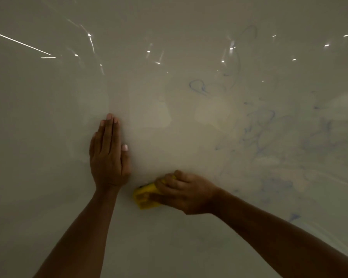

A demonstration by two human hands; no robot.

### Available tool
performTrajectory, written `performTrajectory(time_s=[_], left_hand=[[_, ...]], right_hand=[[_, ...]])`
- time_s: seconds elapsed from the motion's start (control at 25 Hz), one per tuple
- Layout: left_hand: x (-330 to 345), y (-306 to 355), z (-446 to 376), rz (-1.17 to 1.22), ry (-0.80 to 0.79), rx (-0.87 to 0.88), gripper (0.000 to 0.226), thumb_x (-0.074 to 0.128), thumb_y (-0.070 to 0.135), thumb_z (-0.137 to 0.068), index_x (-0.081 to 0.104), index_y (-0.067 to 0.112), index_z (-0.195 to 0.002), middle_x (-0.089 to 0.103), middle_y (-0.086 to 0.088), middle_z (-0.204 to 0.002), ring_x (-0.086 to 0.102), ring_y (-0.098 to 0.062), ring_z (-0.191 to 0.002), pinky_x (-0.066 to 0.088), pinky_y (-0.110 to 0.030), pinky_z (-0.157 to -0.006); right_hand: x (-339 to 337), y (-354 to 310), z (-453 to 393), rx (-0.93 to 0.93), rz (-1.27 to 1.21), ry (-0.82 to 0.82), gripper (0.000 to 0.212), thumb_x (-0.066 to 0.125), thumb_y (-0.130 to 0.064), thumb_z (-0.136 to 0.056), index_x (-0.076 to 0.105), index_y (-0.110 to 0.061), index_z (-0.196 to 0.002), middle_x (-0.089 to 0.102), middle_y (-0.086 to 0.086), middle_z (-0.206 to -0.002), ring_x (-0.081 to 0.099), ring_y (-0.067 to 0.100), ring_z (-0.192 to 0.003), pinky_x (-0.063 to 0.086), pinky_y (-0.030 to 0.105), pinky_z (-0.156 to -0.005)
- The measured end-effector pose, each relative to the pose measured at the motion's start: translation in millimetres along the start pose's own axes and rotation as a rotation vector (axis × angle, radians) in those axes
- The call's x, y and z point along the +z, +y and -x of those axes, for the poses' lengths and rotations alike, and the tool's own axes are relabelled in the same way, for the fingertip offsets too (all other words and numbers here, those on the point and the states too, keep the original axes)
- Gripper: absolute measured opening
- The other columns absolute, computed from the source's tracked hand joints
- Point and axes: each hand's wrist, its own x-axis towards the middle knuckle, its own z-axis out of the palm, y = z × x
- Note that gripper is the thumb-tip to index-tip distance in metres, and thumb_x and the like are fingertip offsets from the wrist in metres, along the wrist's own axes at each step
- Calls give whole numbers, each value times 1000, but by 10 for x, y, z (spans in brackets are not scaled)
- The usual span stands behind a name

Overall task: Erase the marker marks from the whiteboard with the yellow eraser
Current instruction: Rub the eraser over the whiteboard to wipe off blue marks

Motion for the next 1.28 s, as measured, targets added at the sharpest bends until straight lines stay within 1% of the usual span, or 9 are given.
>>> performTrajectory(time_s=[0.08,0.28,0.36,0.48,0.64,0.72,0.92,1.12,1.28], left_hand=[[9,-13,-4,-5,5,6,63,36,21,-109,42,-8,-165,41,-24,-173,42,-42,-160,35,-54,-130],[16,-35,5,-16,3,19,63,35,22,-110,42,-7,-166,40,-23,-174,41,-41,-161,32,-52,-131],[14,-34,16,-26,6,16,63,35,22,-110,42,-6,-166,40,-23,-174,41,-41,-161,35,-54,-129],[8,-29,4,-29,17,27,62,36,21,-110,43,-8,-164,42,-25,-173,43,-43,-159,37,-57,-127],[42,-71,21,-37,21,49,62,35,23,-111,45,-9,-163,44,-27,-171,41,-41,-158,38,-57,-125],[47,-74,15,-42,10,43,62,35,23,-111,45,-9,-163,44,-27,-171,44,-43,-157,38,-59,-125],[48,-83,21,-44,23,61,62,36,23,-111,46,-11,-161,45,-28,-170,42,-42,-156,38,-57,-124],[77,-112,17,-35,23,60,63,33,27,-113,44,-8,-164,43,-25,-173,44,-41,-157,35,-54,-127],[53,-110,11,-44,35,76,62,37,23,-111,44,-8,-164,43,-25,-172,44,-40,-158,34,-51,-129]], right_hand=[[-39,221,42,38,45,16,41,59,-24,-104,65,-19,-144,71,10,-132,64,30,-114,49,41,-94],[-168,681,-104,707,99,164,51,69,-25,-100,59,-19,-150,65,19,-136,56,38,-109,46,46,-88],[-141,420,-81,468,25,86,52,71,-21,-95,63,-19,-146,67,17,-137,59,37,-116,51,43,-92],[-242,434,133,20,94,-32,43,42,-19,-108,64,-22,-145,69,9,-138,64,27,-122,53,39,-96],[-325,1224,-27,678,195,122,51,58,-19,-101,56,-18,-152,58,16,-150,52,37,-116,41,45,-91],[-317,1263,-167,816,119,210,50,58,-24,-103,56,-14,-151,56,17,-150,52,38,-114,42,46,-89],[-291,1174,-134,-5,159,-41,53,59,-16,-98,57,-15,-151,54,11,-156,65,34,-119,49,42,-98],[-350,1682,-383,671,291,187,60,68,-11,-92,57,-13,-151,57,17,-151,61,39,-112,44,46,-92],[-334,1510,-390,72,201,-2,56,55,-9,-96,57,-15,-151,55,15,-154,66,38,-115,51,44,-98]])
